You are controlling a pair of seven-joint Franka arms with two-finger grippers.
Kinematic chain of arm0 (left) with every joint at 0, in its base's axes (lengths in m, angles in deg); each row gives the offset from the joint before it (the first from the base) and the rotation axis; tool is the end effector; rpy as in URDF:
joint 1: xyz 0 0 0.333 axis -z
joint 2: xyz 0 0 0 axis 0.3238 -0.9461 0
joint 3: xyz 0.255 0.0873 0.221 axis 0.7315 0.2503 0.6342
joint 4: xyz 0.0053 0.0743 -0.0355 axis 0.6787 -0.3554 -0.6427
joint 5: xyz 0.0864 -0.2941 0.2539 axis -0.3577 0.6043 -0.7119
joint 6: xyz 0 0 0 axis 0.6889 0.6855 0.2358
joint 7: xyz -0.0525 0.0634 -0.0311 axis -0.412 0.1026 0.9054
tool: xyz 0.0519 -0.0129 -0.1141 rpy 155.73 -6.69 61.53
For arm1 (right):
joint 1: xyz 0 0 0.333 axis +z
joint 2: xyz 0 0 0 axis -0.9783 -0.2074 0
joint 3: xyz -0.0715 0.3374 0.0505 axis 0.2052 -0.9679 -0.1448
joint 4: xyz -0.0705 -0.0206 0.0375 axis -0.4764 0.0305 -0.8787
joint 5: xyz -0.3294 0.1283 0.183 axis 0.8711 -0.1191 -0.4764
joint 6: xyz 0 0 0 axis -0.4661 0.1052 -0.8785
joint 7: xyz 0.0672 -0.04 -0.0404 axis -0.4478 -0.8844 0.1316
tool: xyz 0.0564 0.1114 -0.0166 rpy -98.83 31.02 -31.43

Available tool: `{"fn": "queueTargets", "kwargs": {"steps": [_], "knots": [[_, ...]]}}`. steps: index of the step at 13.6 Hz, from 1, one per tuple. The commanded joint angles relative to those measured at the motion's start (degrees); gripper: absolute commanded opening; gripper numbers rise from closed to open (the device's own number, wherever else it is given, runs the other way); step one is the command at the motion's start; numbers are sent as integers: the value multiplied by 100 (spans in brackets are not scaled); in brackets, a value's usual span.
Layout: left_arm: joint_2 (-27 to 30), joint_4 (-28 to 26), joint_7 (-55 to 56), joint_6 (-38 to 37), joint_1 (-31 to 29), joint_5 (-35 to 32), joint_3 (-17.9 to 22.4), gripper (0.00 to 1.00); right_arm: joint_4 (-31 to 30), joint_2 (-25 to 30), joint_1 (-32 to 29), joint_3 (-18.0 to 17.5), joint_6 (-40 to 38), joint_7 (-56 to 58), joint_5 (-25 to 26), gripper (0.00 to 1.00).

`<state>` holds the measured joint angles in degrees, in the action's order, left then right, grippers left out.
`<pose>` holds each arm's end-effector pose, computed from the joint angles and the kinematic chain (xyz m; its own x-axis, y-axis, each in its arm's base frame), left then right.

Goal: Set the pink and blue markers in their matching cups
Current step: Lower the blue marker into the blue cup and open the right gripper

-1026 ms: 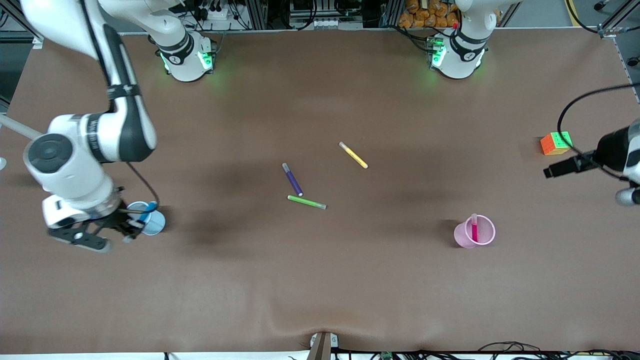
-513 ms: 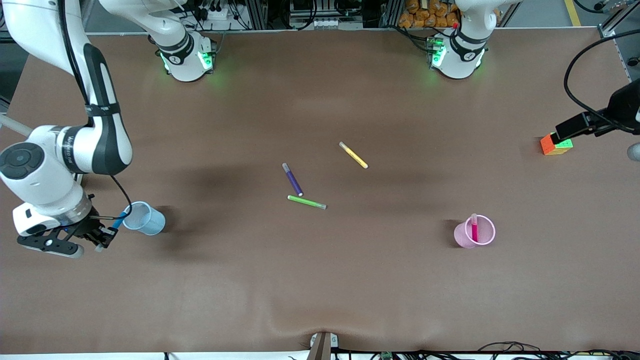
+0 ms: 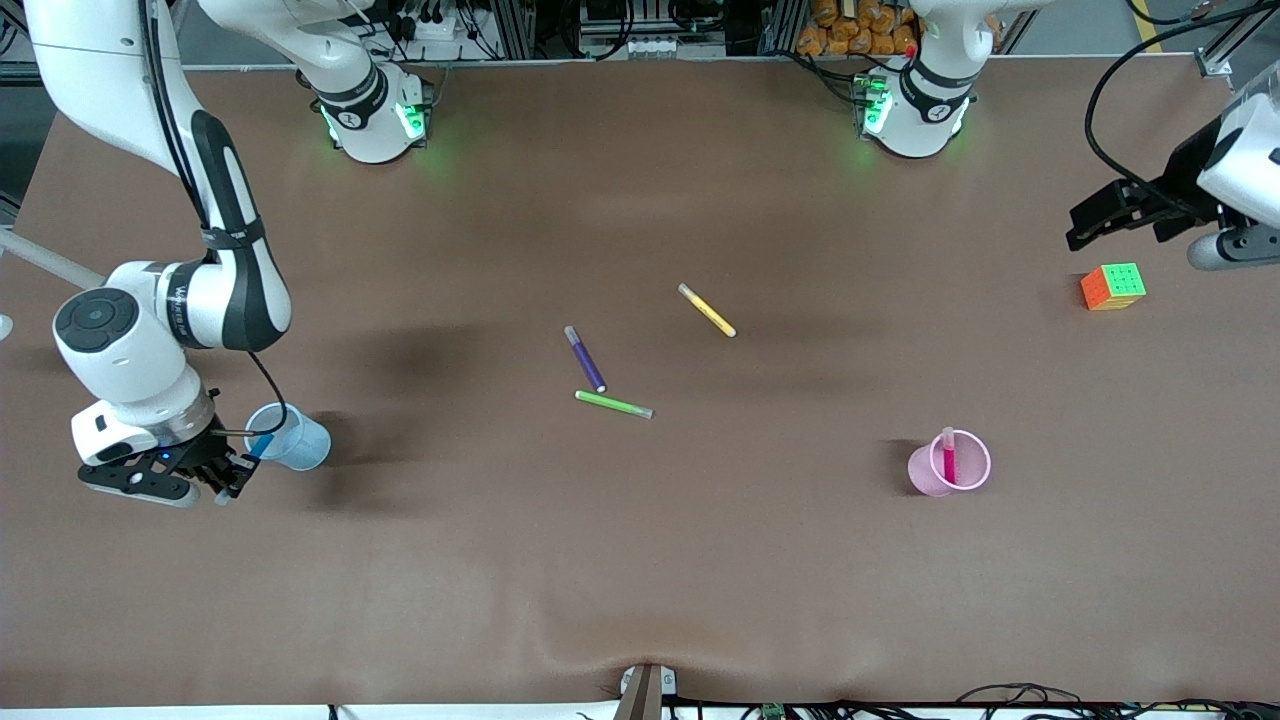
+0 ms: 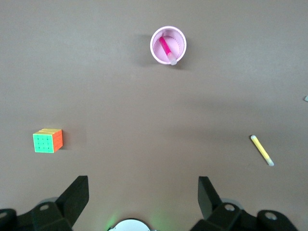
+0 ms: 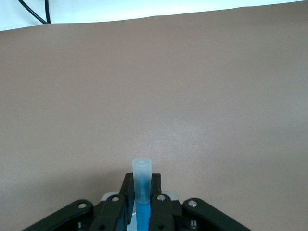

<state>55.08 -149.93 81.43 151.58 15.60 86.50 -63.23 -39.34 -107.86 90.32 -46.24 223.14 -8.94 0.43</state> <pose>0.5260 -0.0383 0.6417 0.9945 0.0965 -0.0405 0.0964 -0.9953 -0.0048 0.6886 -0.0300 0.3179 0.9210 -0.1419 0.3627 -0.1924 -0.9755 0.1069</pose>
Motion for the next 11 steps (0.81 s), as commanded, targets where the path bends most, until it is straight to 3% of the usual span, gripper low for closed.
{"fn": "queueTargets", "kwargs": {"steps": [1, 5, 6, 7, 8, 9, 11], "knots": [[224, -186, -10, -106, 610, -109, 533, 100, -260, 79, -77, -66, 183, 18, 122, 0], [260, -160, -71, -229, 655, -118, 499, 100, -384, 88, -68, -66, 192, -61, 113, 0], [251, -160, -106, -229, 620, -118, 490, 100, -445, 96, -51, -66, 192, -61, 113, 4], [242, -143, -124, -229, 611, -144, 490, 100, -463, 97, -42, -66, 192, -70, 113, 15], [242, -90, -176, -229, 619, -301, 473, 100, -463, 97, -34, -66, 174, -61, 113, 31], [242, -81, -220, -221, 637, -415, 472, 100, -463, 97, -25, -75, 174, -96, 113, 95], [233, -63, -221, -212, 646, -408, 472, 100, -419, 88, -34, -75, 148, -114, 105, 100]]}}
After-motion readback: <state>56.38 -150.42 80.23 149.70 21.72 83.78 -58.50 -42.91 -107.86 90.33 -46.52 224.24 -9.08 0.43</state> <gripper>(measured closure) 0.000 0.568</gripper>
